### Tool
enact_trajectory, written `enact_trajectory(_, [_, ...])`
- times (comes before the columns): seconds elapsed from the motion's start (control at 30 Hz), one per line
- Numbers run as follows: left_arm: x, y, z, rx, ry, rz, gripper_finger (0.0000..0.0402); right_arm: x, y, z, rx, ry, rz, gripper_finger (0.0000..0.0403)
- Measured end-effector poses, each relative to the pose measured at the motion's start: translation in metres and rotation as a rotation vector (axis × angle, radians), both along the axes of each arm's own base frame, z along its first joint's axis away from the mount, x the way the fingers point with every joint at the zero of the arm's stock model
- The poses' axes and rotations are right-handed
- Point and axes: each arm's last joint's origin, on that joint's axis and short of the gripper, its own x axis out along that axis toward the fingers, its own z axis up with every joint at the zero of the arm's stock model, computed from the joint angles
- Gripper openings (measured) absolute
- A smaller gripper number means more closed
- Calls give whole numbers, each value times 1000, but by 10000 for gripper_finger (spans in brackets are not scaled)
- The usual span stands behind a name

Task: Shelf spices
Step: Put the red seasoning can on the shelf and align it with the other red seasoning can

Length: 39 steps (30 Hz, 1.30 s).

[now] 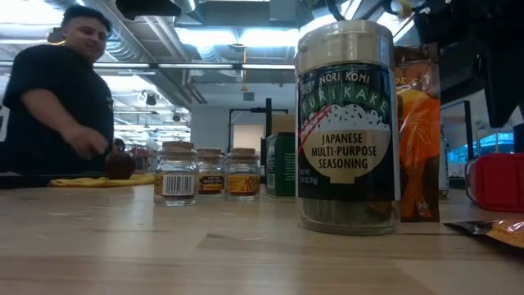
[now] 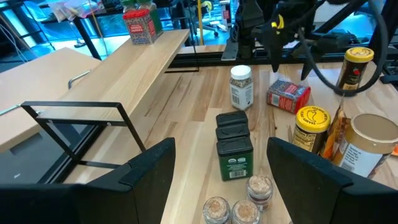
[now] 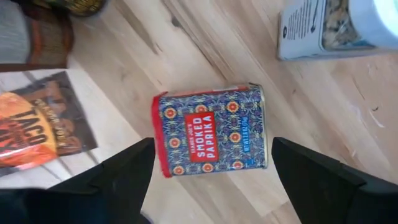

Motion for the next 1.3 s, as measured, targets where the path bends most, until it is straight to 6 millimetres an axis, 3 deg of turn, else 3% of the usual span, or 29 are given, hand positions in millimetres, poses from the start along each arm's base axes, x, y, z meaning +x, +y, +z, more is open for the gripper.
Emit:
enact_trajectory(0.53, [0, 0, 0, 0, 0, 0, 249, 11, 5, 7, 20, -121, 33, 328])
enact_trajectory(0.67, [0, 0, 0, 0, 0, 0, 249, 9, 4, 7, -24, -101, 181, 328])
enact_trajectory(1.0, [0, 0, 0, 0, -1, 0, 249, 6, 2, 6, -192, -65, 860, 328])
enact_trajectory(1.3, [0, 0, 0, 6, 0, -2, 249, 13, 6, 8, -195, -154, 879, 328])
